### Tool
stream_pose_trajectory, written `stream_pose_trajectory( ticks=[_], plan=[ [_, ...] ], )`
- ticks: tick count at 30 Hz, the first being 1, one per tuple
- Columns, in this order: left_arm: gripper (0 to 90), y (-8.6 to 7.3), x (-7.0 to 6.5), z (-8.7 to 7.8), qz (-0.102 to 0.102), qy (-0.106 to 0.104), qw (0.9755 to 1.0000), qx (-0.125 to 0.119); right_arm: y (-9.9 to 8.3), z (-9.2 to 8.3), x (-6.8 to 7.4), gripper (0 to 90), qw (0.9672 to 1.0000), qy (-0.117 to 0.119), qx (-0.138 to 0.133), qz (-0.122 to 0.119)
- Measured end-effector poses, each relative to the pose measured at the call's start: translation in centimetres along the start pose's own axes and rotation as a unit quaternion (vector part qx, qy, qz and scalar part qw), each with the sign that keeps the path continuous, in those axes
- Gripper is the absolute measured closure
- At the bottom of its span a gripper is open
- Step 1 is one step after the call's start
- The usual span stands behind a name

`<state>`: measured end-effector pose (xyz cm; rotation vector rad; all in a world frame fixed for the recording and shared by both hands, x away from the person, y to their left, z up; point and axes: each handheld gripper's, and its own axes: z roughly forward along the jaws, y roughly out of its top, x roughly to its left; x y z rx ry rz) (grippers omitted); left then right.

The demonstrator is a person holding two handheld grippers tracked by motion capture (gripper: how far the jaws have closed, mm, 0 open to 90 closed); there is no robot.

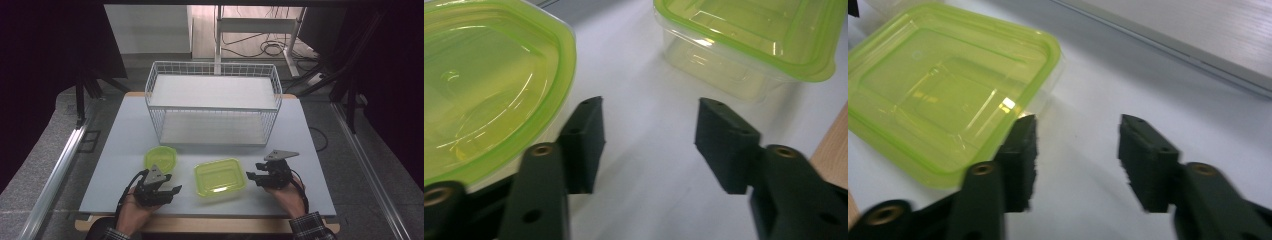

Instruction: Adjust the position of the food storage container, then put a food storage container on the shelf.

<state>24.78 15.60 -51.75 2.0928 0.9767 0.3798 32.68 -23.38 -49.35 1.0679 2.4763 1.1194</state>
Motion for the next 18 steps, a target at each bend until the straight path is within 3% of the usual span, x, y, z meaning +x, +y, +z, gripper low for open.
stream_pose_trajectory(
  ticks=[5,8,18],
  plan=[
    [29.9,-0.17,0.00,0.11,-0.002,-0.004,1.0000,0.001,-0.11,-0.18,-0.04,34.1,1.0000,-0.003,-0.007,0.002],
    [18.9,-0.31,-0.20,0.17,0.011,-0.013,0.9998,0.009,-0.17,-0.26,-0.34,28.6,0.9997,0.002,-0.018,0.015],
    [9.5,-0.60,-0.53,0.28,0.025,-0.006,0.9995,0.017,-0.03,-0.25,-0.20,20.4,0.9991,0.008,-0.024,0.034]
  ],
)
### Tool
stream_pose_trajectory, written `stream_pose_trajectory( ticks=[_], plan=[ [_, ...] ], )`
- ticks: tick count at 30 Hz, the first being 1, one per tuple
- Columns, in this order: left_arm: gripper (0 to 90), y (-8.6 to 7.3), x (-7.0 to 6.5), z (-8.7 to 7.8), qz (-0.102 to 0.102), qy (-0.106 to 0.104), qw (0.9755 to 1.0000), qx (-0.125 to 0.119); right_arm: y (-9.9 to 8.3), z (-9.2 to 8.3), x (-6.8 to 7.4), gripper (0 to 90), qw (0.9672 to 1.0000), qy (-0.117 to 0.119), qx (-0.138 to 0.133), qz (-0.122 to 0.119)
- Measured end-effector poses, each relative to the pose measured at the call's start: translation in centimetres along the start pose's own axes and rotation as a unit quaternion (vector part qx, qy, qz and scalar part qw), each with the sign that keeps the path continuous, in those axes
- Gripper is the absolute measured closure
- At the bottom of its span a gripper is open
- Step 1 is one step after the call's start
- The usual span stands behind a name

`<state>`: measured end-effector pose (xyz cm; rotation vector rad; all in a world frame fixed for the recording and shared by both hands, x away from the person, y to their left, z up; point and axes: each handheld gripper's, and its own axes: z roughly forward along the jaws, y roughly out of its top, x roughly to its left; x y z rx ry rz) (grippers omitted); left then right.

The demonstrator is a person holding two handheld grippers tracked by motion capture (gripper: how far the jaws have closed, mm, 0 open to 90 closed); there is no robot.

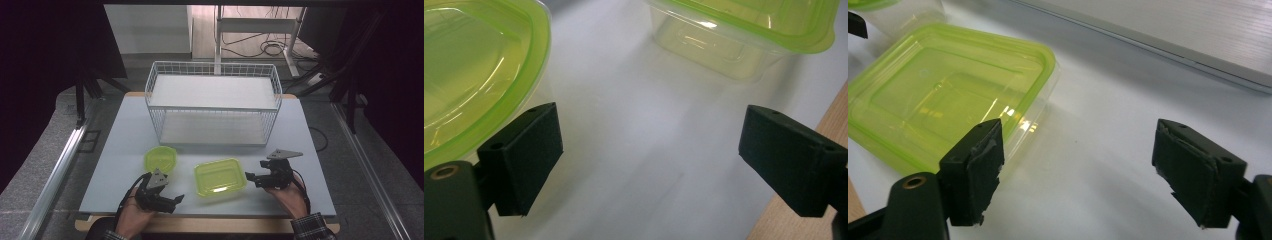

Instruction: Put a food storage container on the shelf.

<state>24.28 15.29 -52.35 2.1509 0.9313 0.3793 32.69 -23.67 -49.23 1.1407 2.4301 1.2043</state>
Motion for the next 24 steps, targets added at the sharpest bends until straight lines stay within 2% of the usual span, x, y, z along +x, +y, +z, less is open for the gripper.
stream_pose_trajectory(
  ticks=[3,5,8,10,11,14,15,17,18,20,21,22,23,24],
  plan=[
    [9.3,-0.1,0.0,0.0,0.003,0.001,1.0000,0.000,0.1,-0.1,0.0,20.4,0.9999,0.004,-0.001,0.015],
    [9.3,-0.1,-0.1,0.1,0.008,0.003,1.0000,0.002,0.3,0.0,-0.2,21.2,0.9992,0.018,-0.001,0.035],
    [9.4,-0.1,-0.1,0.1,0.010,0.004,0.9999,0.003,0.4,0.3,-0.2,23.7,0.9985,0.028,0.001,0.046],
    [9.5,-0.1,-0.2,0.1,0.012,0.005,0.9999,0.002,0.5,0.6,-0.1,27.5,0.9975,0.041,0.004,0.057],
    [9.5,-0.1,-0.2,0.1,0.013,0.006,0.9999,0.002,0.8,1.0,0.0,31.7,0.9960,0.058,0.009,0.067],
    [9.6,-0.1,-0.2,0.1,0.016,0.009,0.9998,0.004,1.0,1.5,0.0,36.9,0.9946,0.071,0.012,0.075],
    [9.6,-0.1,-0.2,0.1,0.017,0.009,0.9998,0.004,1.2,1.9,0.0,40.8,0.9929,0.081,0.023,0.084],
    [9.7,-0.1,-0.3,0.2,0.019,0.011,0.9998,0.005,1.2,2.2,0.0,43.2,0.9923,0.083,0.027,0.089],
    [9.8,-0.1,-0.3,0.2,0.020,0.011,0.9997,0.006,1.2,2.6,-0.2,47.1,0.9903,0.086,0.037,0.102],
    [9.8,-0.1,-0.3,0.2,0.020,0.011,0.9997,0.007,1.2,2.9,-0.5,50.4,0.9871,0.096,0.043,0.121],
    [9.8,-0.1,-0.3,0.2,0.021,0.012,0.9997,0.007,1.2,2.9,-0.5,50.4,0.9871,0.096,0.043,0.121],
    [9.9,-0.1,-0.3,0.2,0.022,0.012,0.9997,0.008,1.1,3.1,-0.8,53.9,0.9823,0.115,0.045,0.141],
    [9.9,-0.1,-0.3,0.3,0.022,0.012,0.9996,0.009,1.1,3.1,-0.8,53.9,0.9823,0.115,0.045,0.141],
    [9.9,-0.1,-0.3,0.3,0.023,0.013,0.9996,0.010,1.2,3.1,-0.9,55.8,0.9805,0.120,0.048,0.148]
  ],
)
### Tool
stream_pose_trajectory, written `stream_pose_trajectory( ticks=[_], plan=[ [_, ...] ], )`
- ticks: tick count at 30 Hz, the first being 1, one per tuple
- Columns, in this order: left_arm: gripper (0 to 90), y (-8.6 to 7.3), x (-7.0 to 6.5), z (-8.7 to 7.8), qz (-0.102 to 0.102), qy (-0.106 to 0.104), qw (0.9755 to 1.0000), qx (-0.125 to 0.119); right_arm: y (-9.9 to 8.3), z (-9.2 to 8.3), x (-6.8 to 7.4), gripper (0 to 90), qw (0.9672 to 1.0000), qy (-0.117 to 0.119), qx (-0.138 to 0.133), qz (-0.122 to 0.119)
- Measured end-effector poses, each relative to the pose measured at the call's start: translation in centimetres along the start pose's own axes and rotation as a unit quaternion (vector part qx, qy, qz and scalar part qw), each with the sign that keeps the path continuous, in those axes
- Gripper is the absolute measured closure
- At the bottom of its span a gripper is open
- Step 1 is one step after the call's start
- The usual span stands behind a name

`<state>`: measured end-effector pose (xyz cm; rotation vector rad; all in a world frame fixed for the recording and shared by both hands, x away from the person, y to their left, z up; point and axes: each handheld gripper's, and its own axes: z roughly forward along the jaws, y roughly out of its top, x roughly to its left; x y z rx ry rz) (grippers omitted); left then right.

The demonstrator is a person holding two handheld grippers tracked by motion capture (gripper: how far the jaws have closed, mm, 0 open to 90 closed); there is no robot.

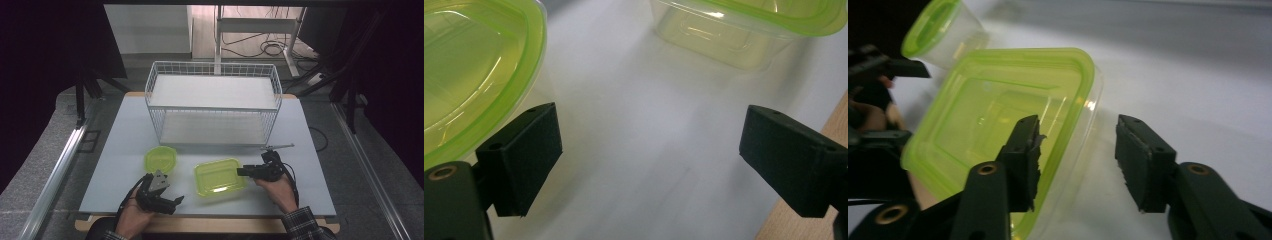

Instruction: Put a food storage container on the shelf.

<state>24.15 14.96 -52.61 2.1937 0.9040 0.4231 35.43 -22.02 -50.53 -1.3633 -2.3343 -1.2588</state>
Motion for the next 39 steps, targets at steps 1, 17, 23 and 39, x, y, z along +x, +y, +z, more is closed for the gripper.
stream_pose_trajectory(
  ticks=[1,17,23,39],
  plan=[
    [9.9,0.0,0.0,0.0,0.001,0.001,1.0000,0.001,0.1,0.1,-0.1,59.7,0.9999,0.006,0.008,0.010],
    [10.1,0.0,-0.1,0.1,0.009,0.009,0.9999,0.005,0.8,0.9,-0.4,79.8,0.9933,0.076,0.037,0.079],
    [10.1,0.0,0.0,-0.1,0.007,0.011,0.9999,0.001,0.9,0.3,-0.3,80.0,0.9922,0.087,0.019,0.087],
    [6.3,0.0,0.2,-0.2,-0.003,0.008,0.9999,-0.011,2.5,-2.8,0.1,80.0,0.9912,0.090,-0.041,0.087]
  ],
)
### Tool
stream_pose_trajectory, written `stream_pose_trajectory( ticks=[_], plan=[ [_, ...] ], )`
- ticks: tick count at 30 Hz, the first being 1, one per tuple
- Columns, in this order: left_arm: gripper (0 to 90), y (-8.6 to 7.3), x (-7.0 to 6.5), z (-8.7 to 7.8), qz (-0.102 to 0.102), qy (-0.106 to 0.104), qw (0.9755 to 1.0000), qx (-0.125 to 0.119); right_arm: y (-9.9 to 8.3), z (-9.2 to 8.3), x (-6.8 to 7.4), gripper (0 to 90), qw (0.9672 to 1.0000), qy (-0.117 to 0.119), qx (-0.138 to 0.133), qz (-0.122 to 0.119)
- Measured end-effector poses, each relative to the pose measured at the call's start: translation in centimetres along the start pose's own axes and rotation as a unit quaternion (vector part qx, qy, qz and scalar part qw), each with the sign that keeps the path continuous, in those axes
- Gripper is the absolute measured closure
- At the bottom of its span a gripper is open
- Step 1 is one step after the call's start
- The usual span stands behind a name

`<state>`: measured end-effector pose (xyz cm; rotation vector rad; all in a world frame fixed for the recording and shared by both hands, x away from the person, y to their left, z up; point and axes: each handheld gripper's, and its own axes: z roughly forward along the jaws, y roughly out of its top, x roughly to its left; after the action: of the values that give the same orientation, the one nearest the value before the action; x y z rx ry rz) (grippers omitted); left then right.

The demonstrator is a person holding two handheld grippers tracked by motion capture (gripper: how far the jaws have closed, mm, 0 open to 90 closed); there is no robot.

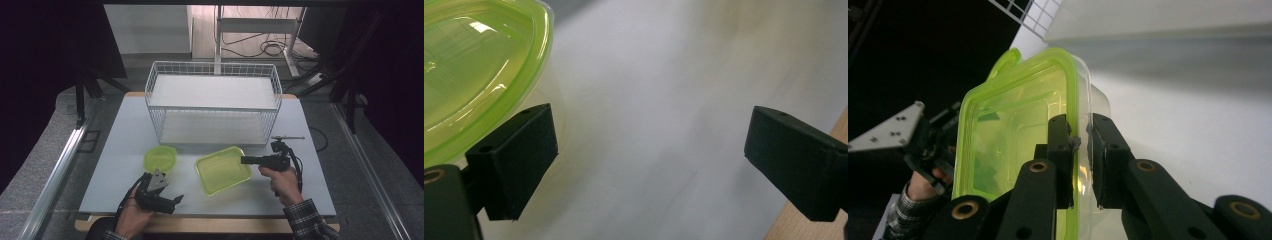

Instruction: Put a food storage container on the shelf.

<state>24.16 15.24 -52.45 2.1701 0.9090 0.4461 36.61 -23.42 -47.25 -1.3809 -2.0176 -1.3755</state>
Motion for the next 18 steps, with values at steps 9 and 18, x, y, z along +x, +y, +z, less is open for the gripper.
stream_pose_trajectory(
  ticks=[9,18],
  plan=[
    [5.2,0.0,0.0,0.1,0.004,-0.002,1.0000,0.000,1.7,-1.5,1.1,80.0,0.9996,0.007,-0.028,-0.005],
    [4.6,0.0,0.0,0.2,0.005,-0.003,1.0000,0.001,3.3,-2.2,2.4,80.0,0.9990,0.013,-0.042,-0.012]
  ],
)
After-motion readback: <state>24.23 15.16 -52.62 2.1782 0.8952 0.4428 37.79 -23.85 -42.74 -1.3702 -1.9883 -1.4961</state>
